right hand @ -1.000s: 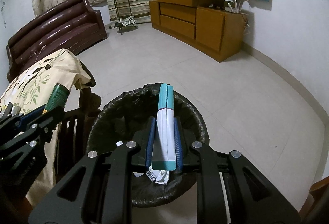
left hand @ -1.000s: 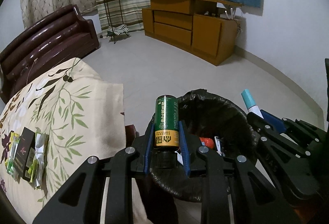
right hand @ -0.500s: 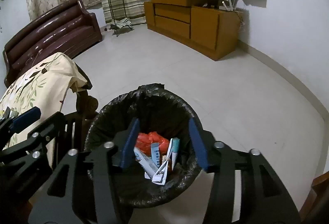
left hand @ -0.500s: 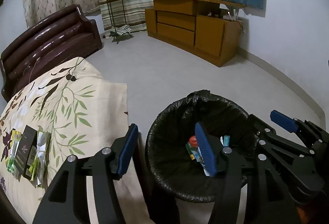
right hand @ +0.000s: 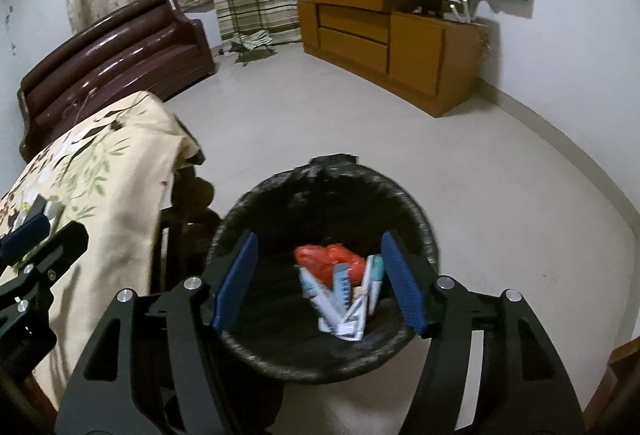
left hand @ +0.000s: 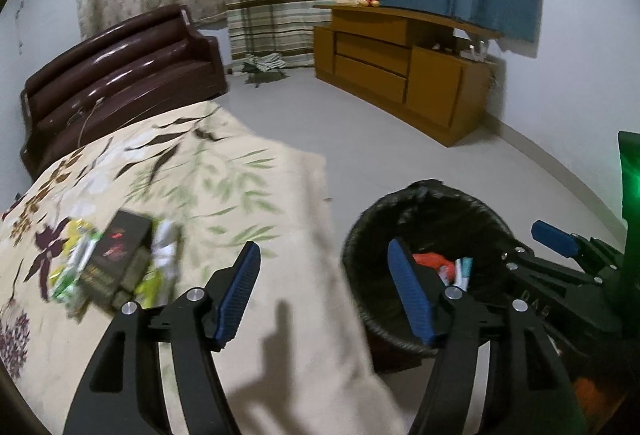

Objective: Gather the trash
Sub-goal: 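Carry the can and tube over the black bin and open both tools, then move both open tools back over the bed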

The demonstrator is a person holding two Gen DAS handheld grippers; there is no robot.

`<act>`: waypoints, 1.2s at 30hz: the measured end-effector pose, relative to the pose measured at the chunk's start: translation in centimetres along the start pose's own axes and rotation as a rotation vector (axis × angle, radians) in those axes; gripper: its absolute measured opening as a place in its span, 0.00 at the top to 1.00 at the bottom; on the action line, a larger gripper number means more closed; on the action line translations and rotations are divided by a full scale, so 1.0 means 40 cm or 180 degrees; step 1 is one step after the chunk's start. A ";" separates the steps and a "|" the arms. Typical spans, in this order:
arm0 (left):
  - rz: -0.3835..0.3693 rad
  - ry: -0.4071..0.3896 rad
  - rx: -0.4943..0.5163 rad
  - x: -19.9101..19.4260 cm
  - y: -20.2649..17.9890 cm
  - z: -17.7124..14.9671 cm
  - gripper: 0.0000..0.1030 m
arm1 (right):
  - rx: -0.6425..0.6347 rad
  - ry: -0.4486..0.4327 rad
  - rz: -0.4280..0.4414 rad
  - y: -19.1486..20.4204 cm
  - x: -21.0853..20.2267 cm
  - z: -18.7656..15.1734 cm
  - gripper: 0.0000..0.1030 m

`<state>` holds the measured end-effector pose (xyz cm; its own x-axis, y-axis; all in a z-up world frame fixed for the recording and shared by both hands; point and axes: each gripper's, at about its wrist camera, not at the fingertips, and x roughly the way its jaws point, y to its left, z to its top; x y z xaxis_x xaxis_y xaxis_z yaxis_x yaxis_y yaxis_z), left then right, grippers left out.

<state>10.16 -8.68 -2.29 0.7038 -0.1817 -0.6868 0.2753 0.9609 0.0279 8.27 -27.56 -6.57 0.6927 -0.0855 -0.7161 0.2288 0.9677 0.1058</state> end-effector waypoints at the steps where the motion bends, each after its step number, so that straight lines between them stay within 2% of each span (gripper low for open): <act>1: 0.0032 -0.0002 -0.0027 -0.008 0.019 -0.005 0.36 | -0.0026 0.0007 0.0042 0.018 -0.005 -0.001 0.39; 5: 0.0187 -0.0015 -0.0141 -0.044 0.095 -0.025 0.33 | -0.0141 0.0004 0.0147 0.085 -0.021 -0.006 0.38; 22: 0.0726 0.0013 -0.0589 -0.140 0.393 -0.136 0.33 | -0.0578 0.0036 0.0566 0.367 -0.067 -0.020 0.37; 29: 0.0834 0.0039 -0.0739 -0.149 0.473 -0.161 0.33 | -0.0740 0.0045 0.0690 0.470 -0.074 -0.025 0.37; 36: 0.0831 0.0075 -0.0794 -0.140 0.514 -0.169 0.33 | -0.0935 0.0093 0.0751 0.560 -0.060 -0.032 0.37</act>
<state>7.47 13.52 -2.79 0.7132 0.0786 -0.6966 -0.0821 0.9962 0.0285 10.87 -5.37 -3.37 0.6821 0.1507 -0.7155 -0.1437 0.9871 0.0709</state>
